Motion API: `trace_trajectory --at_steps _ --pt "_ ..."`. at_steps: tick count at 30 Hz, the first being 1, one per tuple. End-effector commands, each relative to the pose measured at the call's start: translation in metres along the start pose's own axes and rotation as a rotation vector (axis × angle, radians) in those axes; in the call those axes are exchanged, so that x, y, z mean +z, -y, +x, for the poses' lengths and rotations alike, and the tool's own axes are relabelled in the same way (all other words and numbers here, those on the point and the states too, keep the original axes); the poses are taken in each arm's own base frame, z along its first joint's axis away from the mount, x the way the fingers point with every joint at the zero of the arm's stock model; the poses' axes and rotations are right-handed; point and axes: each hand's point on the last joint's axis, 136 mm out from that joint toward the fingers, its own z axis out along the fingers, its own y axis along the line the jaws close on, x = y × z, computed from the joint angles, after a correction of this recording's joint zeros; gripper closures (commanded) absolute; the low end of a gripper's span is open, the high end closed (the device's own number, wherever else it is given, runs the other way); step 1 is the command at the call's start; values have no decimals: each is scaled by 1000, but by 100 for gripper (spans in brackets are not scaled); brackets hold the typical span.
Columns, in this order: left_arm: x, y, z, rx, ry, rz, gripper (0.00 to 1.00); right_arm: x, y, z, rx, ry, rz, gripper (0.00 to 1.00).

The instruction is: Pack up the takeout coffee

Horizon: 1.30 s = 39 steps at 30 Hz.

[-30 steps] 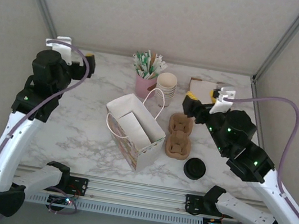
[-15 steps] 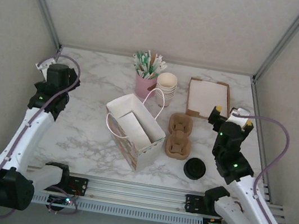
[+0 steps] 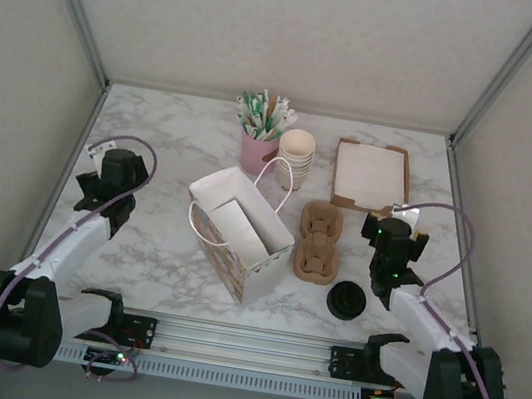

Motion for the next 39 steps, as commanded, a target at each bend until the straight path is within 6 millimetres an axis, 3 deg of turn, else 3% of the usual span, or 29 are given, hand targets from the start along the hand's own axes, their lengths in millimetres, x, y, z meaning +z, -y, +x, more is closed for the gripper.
trace_trajectory --at_steps 1,8,17,21,27,32,39 --pt "4 -3 4 12 54 -5 0 13 1 -3 46 47 2 1" --pt "20 -7 36 -4 41 -21 0 27 -9 -7 32 80 -47 1" --pt "27 4 22 1 170 24 0 41 -30 -16 -13 129 -152 2" --pt "32 25 19 11 211 115 0 50 -43 -10 -34 115 -200 4" --pt "41 74 37 160 189 261 0 56 -51 -6 -48 96 -233 4" --pt "45 73 49 148 164 291 0 60 -56 1 -31 64 -315 2" --pt "52 72 48 124 137 314 0 63 -55 5 -9 59 -342 1"
